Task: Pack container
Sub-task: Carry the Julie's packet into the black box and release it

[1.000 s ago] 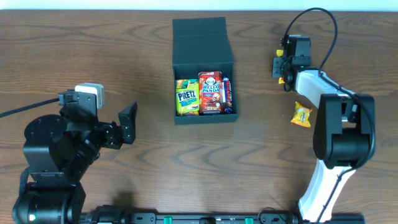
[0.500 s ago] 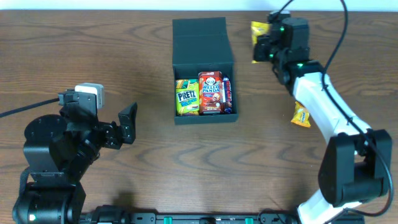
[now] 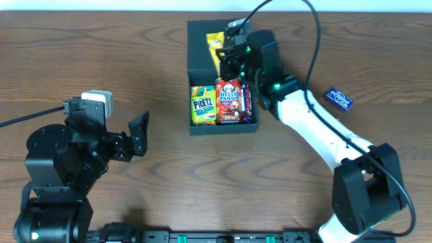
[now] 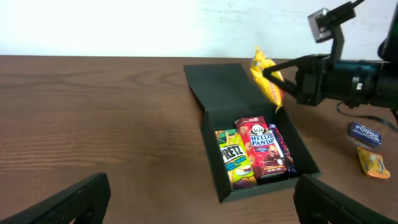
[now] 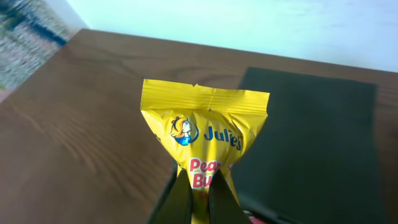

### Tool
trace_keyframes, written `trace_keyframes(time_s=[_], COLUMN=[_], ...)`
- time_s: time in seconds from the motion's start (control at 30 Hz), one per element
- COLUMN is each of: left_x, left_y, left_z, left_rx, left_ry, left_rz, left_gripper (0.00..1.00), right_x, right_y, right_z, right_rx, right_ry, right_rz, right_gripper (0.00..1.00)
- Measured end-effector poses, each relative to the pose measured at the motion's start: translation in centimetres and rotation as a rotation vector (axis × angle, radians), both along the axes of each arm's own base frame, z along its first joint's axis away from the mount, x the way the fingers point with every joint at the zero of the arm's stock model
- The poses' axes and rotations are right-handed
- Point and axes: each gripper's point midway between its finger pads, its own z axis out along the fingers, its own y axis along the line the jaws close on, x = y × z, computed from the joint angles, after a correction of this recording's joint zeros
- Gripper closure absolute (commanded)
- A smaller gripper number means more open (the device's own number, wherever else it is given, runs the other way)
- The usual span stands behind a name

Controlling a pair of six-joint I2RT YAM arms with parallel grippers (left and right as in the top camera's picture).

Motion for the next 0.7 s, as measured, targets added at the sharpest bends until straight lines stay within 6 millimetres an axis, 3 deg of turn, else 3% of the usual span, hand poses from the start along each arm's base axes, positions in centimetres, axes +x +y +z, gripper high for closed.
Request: trace_keyframes(time_s=[0.37,0.7], left_x=[0.4,0.5], left_y=[2.3,2.6], left_z=[-0.2,-0.2], left_rx=[0.062,0.07], left_ry=[-0.001,-0.001], left_rz=[0.121,0.138], left_gripper=[0.05,0.05], right_x=[-3.0,-3.2], right_y=[5.2,5.7], right_z=[-4.2,-8.9], right_rx=[0.013,0.059], right_ry=[0.123,0.297], right_rz=[0.071,-0.014], right_gripper=[0.98,0.98])
